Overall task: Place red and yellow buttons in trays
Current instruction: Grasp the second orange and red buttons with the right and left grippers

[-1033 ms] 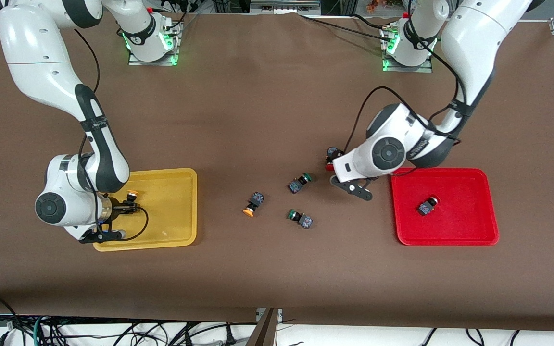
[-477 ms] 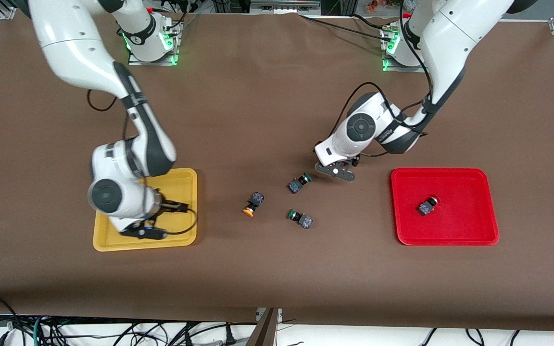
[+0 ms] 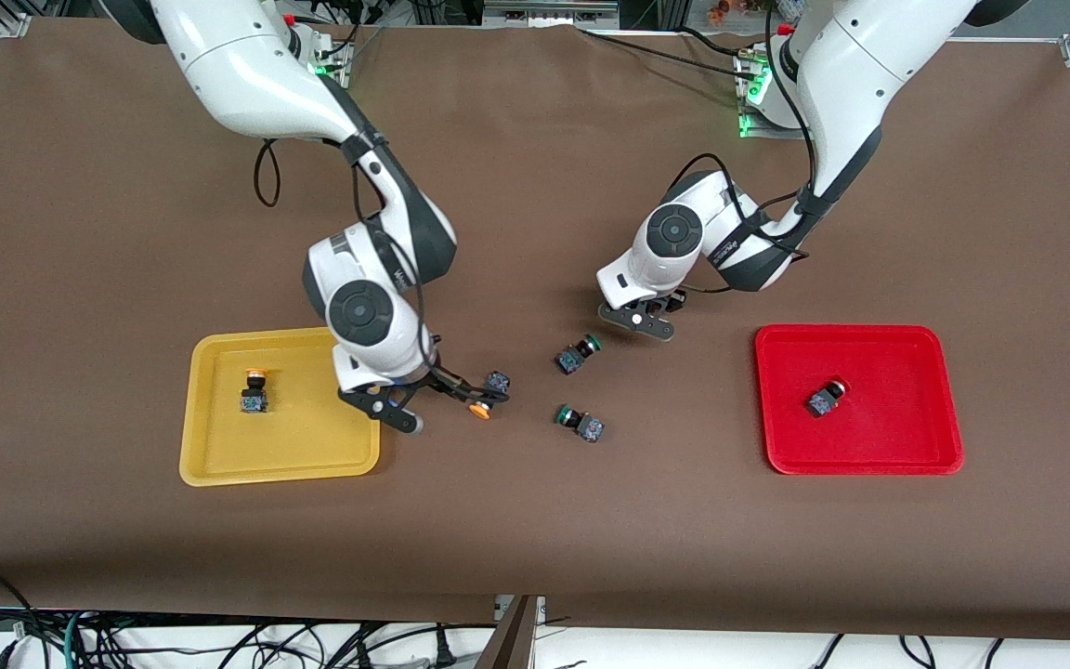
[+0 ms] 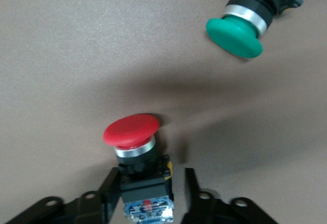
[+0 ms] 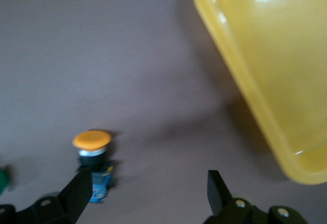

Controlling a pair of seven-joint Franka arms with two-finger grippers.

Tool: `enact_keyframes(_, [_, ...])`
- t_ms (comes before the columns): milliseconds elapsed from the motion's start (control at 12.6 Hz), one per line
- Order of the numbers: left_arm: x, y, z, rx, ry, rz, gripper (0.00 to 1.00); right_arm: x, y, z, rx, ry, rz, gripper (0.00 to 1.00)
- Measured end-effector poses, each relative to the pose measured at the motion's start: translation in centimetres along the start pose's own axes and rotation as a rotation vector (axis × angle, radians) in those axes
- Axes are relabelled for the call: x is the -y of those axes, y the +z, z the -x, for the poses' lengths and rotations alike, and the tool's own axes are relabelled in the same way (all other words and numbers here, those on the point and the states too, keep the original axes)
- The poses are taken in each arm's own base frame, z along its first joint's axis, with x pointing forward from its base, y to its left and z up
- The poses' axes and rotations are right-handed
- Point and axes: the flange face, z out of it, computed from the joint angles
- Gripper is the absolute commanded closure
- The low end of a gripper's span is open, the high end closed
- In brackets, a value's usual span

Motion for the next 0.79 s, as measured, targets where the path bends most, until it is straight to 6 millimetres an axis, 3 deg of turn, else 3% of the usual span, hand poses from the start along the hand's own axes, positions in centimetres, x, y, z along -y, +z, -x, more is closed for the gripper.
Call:
enact_keyframes(159, [0.5,-0.2,-0.2,-0.004,-0.009,-0.001,0.86,1.8,1.2,1.9,-0.026,0.031,-0.043,0.01])
enact_keyframes(318, [2.2,-1.8,-1.0,-0.014,-0.033,-0.017,0.85,2.7,3.6,2.9,-0.041,0.032,-0.070,0.01])
enact_keyframes(556, [6.4,-8.5,-3.0,0.014,-0.022,-0.111,0.83,4.0,6.7,4.0,-0.046,0.011,-0.081,0.01])
enact_keyframes(636, [7.3,-10.8,-3.3,0.038,0.008,-0.142,0.83,4.5,7.4,4.2,-0.048,0.004,-0.082,0.14])
enact_keyframes(794, [9.6,-14.9,-4.3,0.065,0.082,-0.171,0.83,5.1,8.5,4.4,-0.051,-0.002,-0.085,0.80])
